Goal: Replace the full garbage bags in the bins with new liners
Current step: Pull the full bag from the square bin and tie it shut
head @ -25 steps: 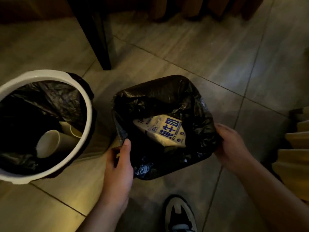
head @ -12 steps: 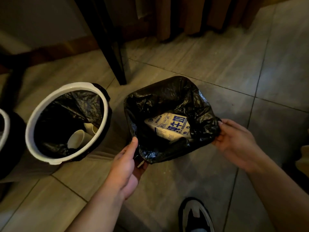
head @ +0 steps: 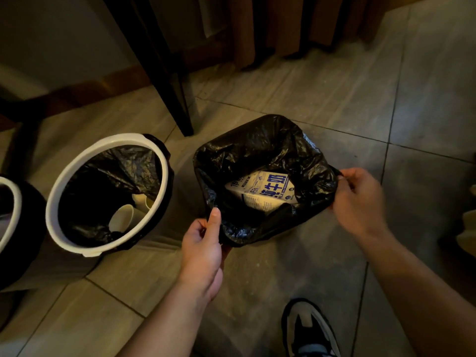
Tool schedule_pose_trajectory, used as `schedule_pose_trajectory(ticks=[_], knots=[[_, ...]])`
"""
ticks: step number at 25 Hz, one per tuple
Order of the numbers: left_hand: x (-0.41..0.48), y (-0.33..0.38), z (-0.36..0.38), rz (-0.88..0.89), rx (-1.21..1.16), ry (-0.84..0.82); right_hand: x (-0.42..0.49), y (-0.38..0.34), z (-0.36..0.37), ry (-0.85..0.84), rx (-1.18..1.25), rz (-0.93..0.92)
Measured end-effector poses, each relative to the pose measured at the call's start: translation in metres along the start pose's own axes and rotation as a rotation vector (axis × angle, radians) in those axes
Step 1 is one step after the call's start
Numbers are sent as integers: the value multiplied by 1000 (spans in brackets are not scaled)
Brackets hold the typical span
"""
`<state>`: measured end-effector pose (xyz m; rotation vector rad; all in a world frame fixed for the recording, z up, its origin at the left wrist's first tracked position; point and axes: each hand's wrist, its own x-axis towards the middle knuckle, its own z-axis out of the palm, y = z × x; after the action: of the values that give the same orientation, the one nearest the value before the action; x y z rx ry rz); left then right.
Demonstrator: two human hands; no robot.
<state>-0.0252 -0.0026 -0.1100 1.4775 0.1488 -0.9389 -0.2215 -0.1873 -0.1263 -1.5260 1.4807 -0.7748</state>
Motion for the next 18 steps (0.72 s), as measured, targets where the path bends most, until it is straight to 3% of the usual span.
schedule_pose_trajectory(ticks=[5, 8, 11, 16, 18], knots=[[0, -14, -1, 18, -22, -26, -10, 2, 9, 243, -242, -365], [-1, -20, -12, 20, -139, -147, -13, 0, 7, 308, -271, -538], [-3, -23, -17, 47, -161, -206, -9, -11, 1, 238, -286, -519], [-5, -28, -16, 69, -146, -194, -15, -32, -3, 54, -598, -609], [-5, -27, -17, 85, -137, -198, -19, -46, 2, -108, -563, -635]])
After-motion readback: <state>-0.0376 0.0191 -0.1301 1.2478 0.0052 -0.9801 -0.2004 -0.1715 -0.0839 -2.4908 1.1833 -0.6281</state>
